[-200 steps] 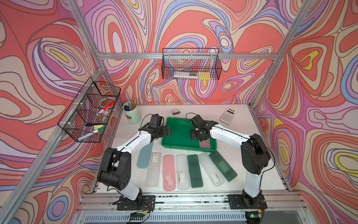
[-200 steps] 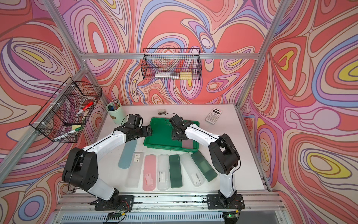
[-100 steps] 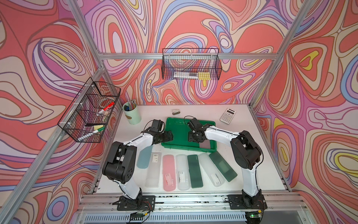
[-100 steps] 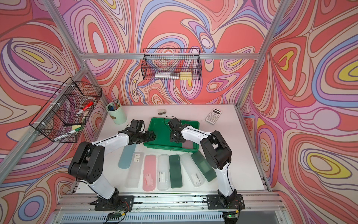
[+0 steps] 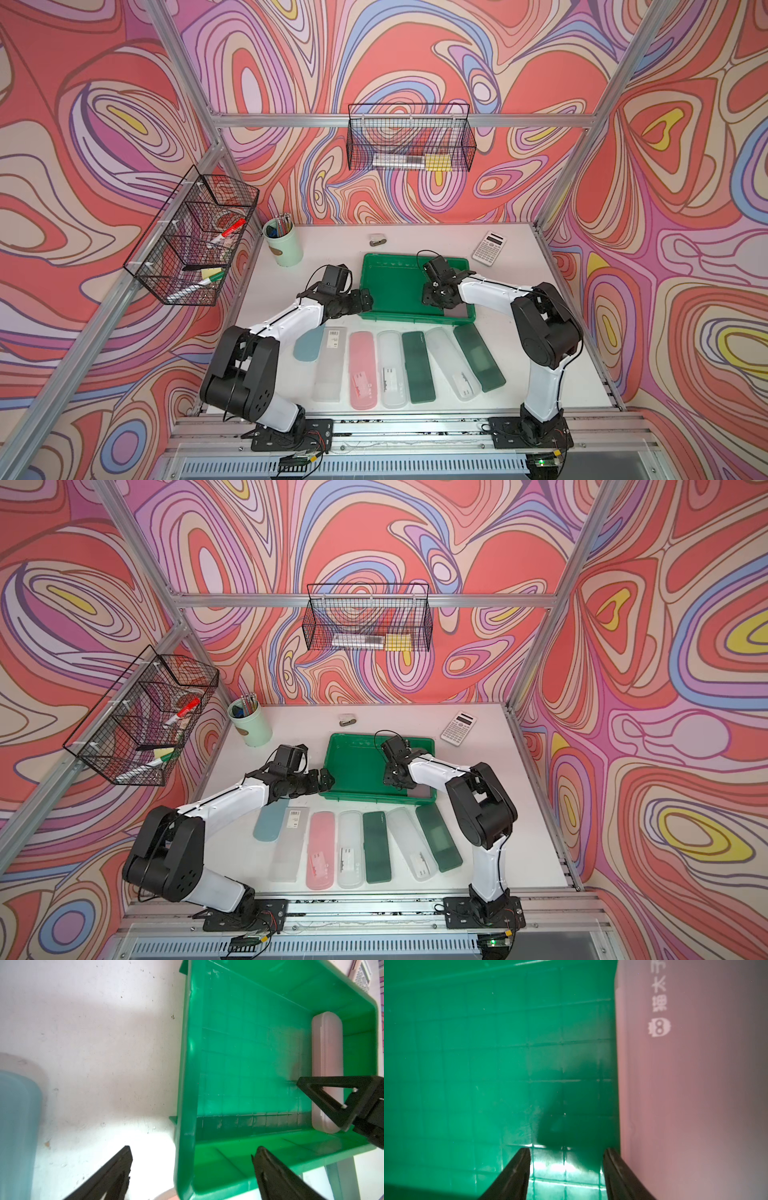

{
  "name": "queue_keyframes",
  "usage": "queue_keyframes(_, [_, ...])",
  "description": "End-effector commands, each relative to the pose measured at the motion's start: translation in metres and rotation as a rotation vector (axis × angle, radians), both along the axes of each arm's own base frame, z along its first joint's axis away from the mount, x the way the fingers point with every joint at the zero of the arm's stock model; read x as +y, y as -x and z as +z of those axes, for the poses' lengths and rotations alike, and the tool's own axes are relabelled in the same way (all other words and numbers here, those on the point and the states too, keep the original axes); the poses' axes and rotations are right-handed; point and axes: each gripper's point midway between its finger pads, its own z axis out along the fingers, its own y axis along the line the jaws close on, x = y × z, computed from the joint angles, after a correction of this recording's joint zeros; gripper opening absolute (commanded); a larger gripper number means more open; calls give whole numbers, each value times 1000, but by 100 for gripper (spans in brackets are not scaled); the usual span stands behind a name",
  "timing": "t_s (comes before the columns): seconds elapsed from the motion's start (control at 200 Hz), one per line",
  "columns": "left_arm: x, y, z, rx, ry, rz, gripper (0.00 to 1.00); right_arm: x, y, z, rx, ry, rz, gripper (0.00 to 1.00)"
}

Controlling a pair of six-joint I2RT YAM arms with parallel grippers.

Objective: Put the pencil case into the storage box
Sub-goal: Place the pencil case at the storage box, then pick up the pencil case from the center of the board.

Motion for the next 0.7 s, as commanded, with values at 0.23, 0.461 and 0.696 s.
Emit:
queue_keyframes(0.23, [15, -1, 47, -115, -63, 43, 98, 25, -21, 84, -192, -132, 101, 76])
queue_keyframes(0.461, [13, 1, 59, -149, -14, 59, 99, -23, 30, 131, -271, -62, 45, 84])
queue_keyframes(0.696, [15, 28, 55, -134, 32, 65, 99, -65, 116, 116, -154, 56, 38, 84])
